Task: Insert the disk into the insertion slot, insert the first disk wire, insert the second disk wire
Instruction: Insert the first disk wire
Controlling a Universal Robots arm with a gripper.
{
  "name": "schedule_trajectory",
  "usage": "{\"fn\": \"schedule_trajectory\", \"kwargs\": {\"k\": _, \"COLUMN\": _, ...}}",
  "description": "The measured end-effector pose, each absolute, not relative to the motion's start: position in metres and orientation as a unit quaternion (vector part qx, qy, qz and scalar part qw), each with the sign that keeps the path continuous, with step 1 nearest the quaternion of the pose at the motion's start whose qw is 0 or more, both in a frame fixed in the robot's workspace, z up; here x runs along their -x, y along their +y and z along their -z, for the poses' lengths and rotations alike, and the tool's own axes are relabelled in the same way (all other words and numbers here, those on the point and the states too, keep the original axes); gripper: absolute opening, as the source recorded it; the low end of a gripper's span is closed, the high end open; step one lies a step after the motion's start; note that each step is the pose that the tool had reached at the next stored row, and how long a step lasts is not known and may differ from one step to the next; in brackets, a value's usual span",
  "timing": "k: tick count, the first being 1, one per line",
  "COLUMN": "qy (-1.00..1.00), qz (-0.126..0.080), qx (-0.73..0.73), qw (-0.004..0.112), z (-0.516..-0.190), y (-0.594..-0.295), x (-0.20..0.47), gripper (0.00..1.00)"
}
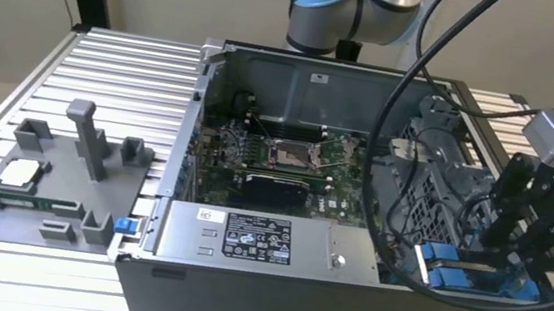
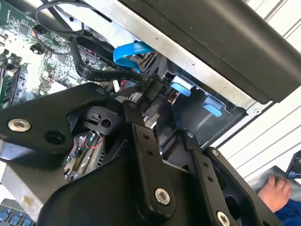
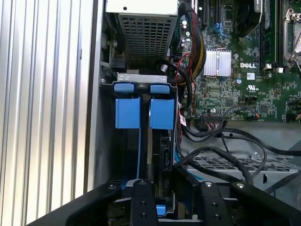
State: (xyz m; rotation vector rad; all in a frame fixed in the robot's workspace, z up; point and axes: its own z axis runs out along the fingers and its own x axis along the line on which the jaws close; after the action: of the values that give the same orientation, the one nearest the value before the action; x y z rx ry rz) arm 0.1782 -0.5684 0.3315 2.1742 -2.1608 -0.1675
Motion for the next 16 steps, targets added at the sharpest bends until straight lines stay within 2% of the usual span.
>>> {"fn": "schedule_trajectory", "kwargs": {"k": 16, "qy": -0.703, "qz": 0.055, "qx": -0.708, "qw": 0.036, "z": -0.355, "y": -0.568, "x": -0.178, "gripper": 1.0}}
